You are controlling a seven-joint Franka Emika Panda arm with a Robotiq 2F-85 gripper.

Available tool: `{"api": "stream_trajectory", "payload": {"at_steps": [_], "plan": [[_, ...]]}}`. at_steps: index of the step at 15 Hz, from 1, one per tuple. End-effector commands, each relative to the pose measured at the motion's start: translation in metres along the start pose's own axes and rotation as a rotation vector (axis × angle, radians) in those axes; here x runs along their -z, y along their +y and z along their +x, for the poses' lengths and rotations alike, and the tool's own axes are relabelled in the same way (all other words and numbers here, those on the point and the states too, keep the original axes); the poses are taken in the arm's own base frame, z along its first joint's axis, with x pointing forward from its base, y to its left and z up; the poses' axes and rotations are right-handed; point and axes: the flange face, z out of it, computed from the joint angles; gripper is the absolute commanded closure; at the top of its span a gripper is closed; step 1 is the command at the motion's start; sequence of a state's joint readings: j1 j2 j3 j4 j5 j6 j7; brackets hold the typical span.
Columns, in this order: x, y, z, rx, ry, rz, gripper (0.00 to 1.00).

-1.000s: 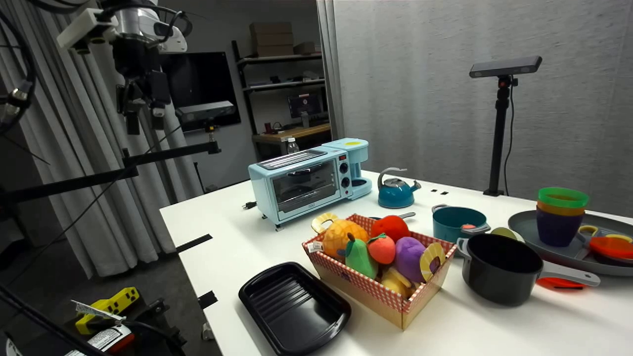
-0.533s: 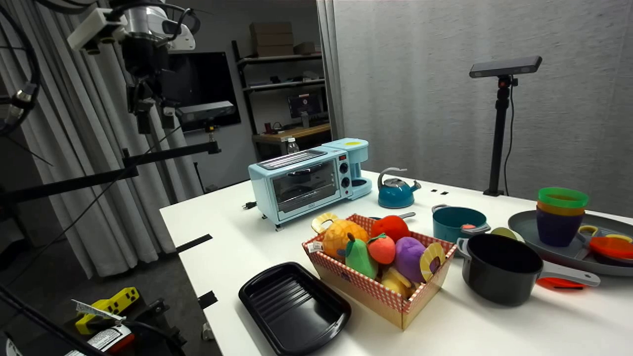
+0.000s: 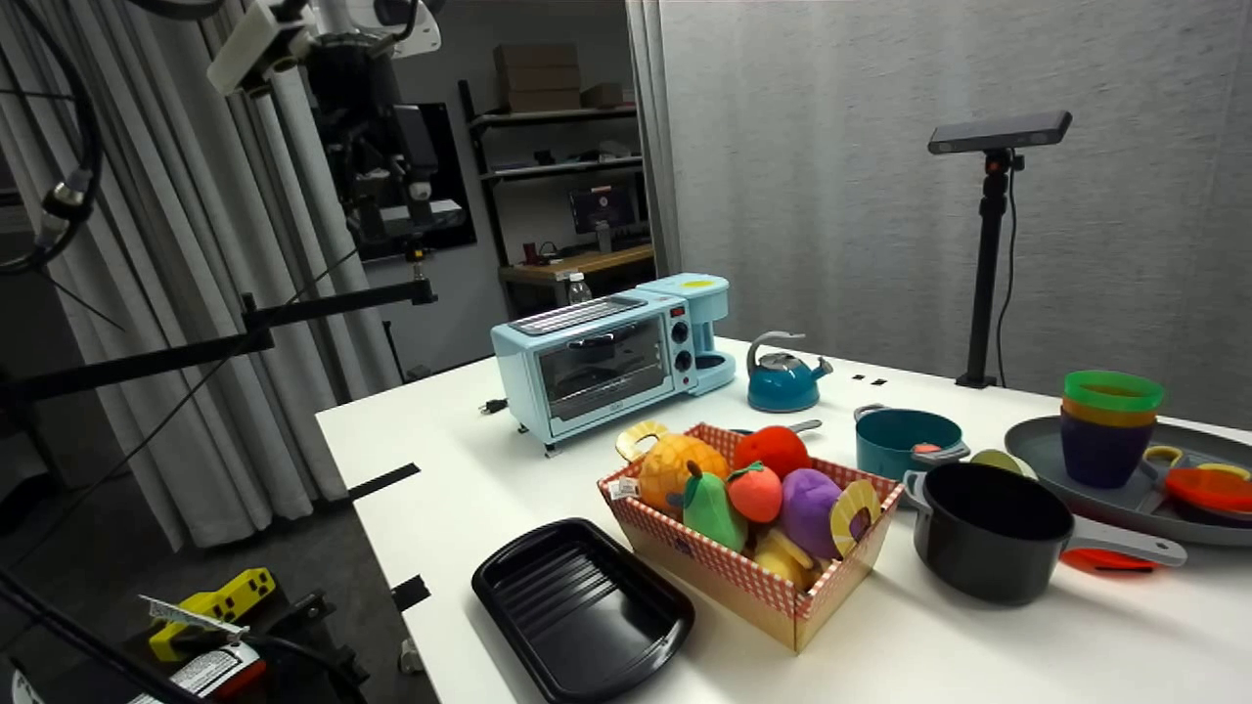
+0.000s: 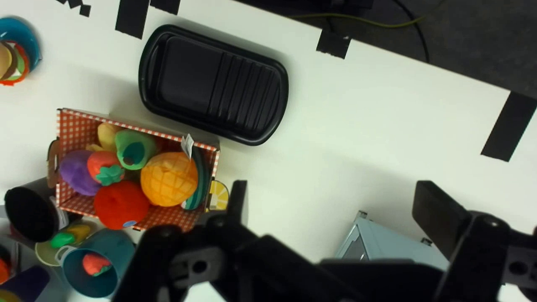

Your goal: Move the lid from the blue pan to the black pot

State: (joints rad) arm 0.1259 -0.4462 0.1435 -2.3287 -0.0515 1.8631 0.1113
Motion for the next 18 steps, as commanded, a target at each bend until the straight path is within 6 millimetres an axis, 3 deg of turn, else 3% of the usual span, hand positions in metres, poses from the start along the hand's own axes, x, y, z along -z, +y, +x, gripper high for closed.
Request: {"api": "stream_trajectory", "payload": {"at_steps": [1, 11, 18], "plan": [[-0.003, 0.021, 0.015, 0.0, 0.061, -0.019, 0.0], [-0.007, 0.02, 0.018, -0.027, 0.057, -0.022, 0.0], [-0.027, 0.033, 0.059, 0.018, 0.107, -0.063, 0.0]]}}
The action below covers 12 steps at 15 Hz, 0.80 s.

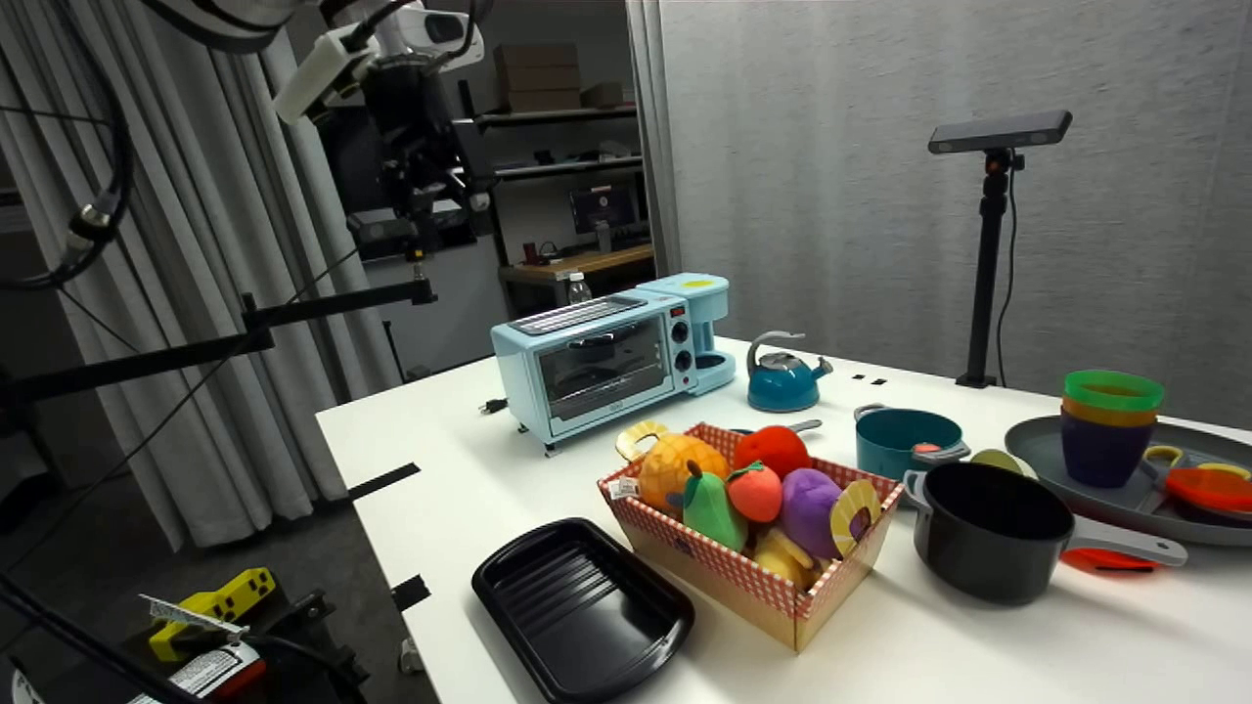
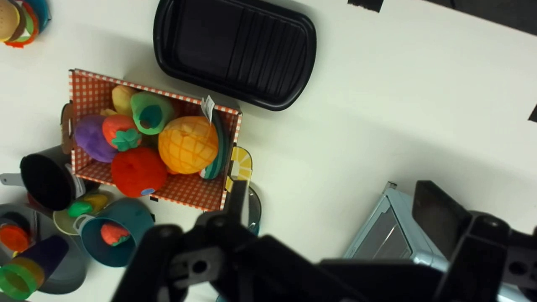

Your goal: Move the lid from the blue pan to the black pot

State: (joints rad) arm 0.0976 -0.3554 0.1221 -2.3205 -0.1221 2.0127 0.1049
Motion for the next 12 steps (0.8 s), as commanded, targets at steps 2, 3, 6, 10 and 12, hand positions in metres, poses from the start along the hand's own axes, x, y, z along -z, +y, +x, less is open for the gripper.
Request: {"api": "stream_trajectory", "payload": {"at_steps": [2, 3, 6, 10, 12], "plan": [[-0.012, 0.022, 0.04, 0.037, 0.081, -0.036, 0.0], [-0.015, 0.027, 0.047, 0.055, 0.104, -0.033, 0.0], [-0.031, 0.052, 0.069, 0.063, 0.153, -0.011, 0.0], [-0.058, 0.074, 0.092, 0.076, 0.174, 0.01, 0.0], [-0.07, 0.077, 0.103, 0.08, 0.169, 0.02, 0.0]]}}
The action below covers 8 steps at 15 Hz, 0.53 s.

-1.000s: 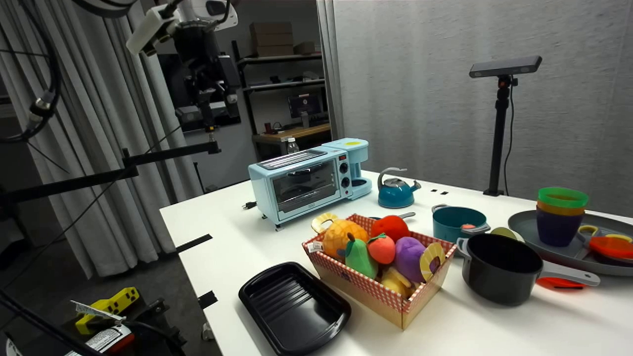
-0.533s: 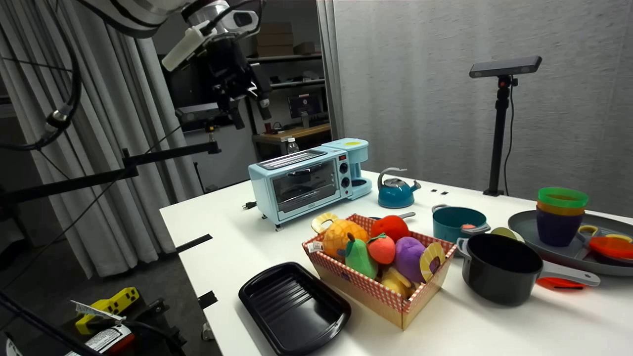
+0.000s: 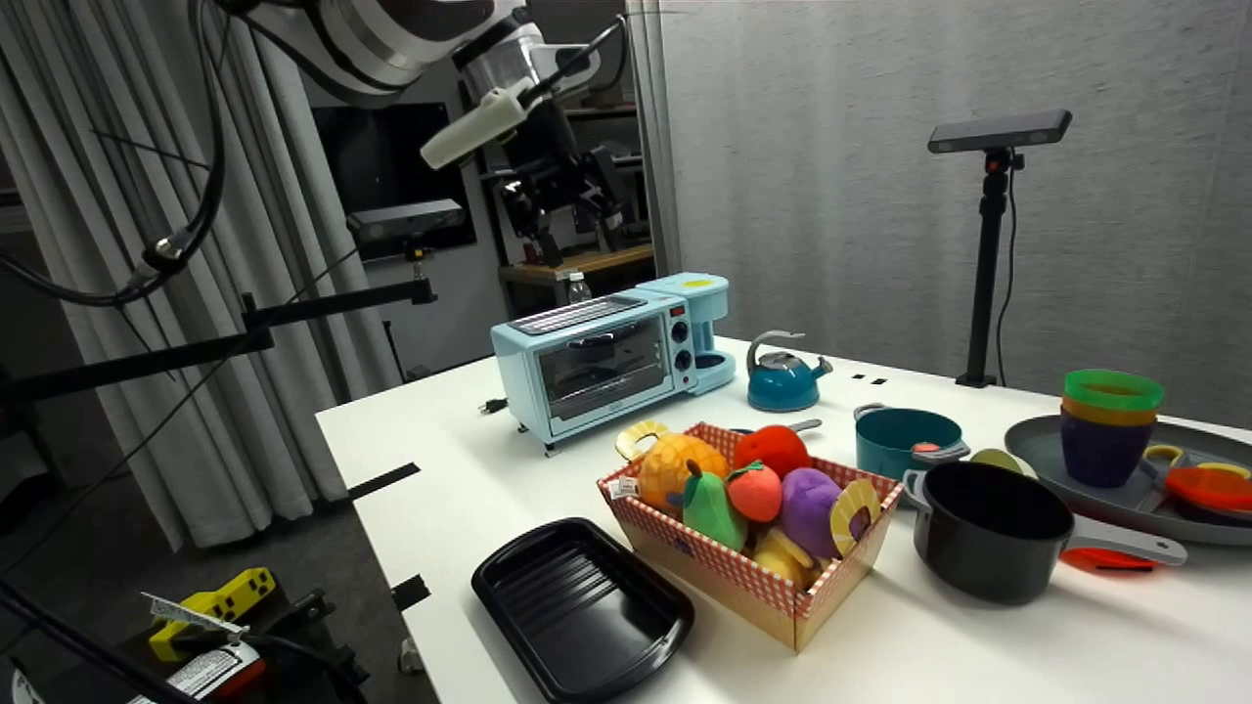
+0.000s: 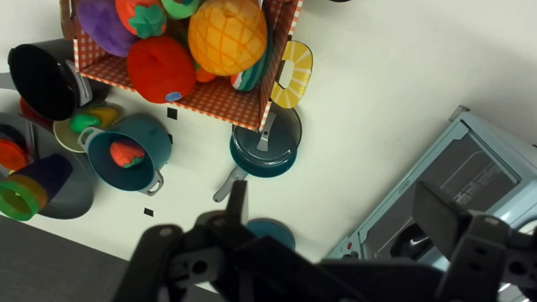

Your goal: Move the lid from the blue pan to the black pot

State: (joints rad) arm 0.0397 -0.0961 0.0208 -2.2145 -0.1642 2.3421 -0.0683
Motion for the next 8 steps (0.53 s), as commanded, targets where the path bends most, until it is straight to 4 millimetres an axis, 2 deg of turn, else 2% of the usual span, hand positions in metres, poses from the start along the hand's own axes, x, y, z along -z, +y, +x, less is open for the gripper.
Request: {"api": "stream_trajectory", "payload": {"at_steps": [1, 2, 3, 8], "plan": [[-0.019, 0.009, 0.023, 0.013, 0.009, 0.026, 0.0], [-0.02, 0.008, 0.026, 0.003, 0.01, 0.029, 0.0], [-0.018, 0.003, 0.012, 0.0, -0.01, 0.012, 0.0], [-0.023, 0.004, 0.021, -0.004, -0.009, 0.016, 0.0]]}}
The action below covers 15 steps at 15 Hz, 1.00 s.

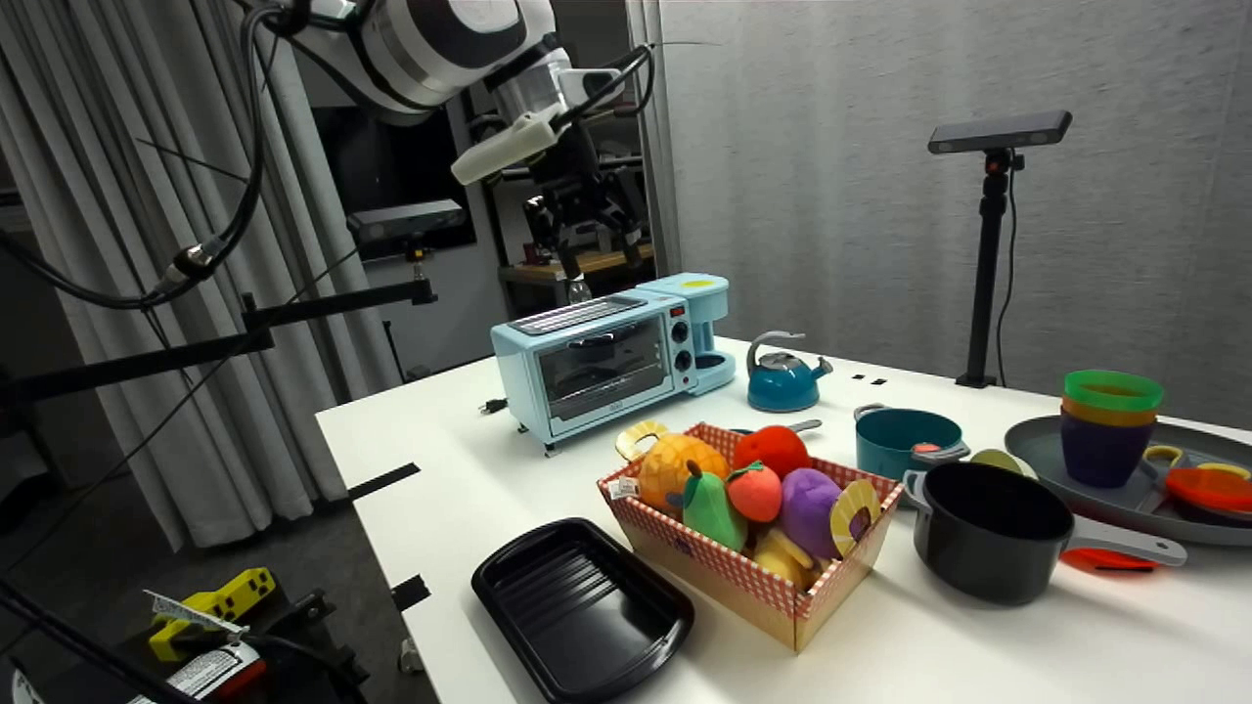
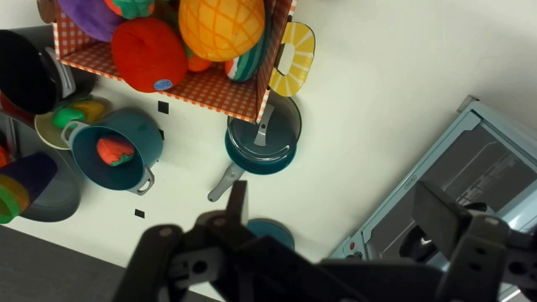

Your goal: Move the lid from the blue pan to the black pot

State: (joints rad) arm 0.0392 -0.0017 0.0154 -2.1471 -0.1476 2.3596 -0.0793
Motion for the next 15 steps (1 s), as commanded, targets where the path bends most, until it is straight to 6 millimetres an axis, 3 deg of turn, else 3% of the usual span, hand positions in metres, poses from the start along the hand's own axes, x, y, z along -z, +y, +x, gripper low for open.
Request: {"api": "stream_trajectory", "payload": {"at_steps": [1, 5, 15], "plan": [[0.001, 0.0, 0.0, 0.0, 0.0, 0.0, 0.0], [-0.011, -0.002, 0.007, -0.007, -0.007, 0.022, 0.0], [-0.101, 0.009, 0.025, -0.037, -0.14, 0.031, 0.0]]}}
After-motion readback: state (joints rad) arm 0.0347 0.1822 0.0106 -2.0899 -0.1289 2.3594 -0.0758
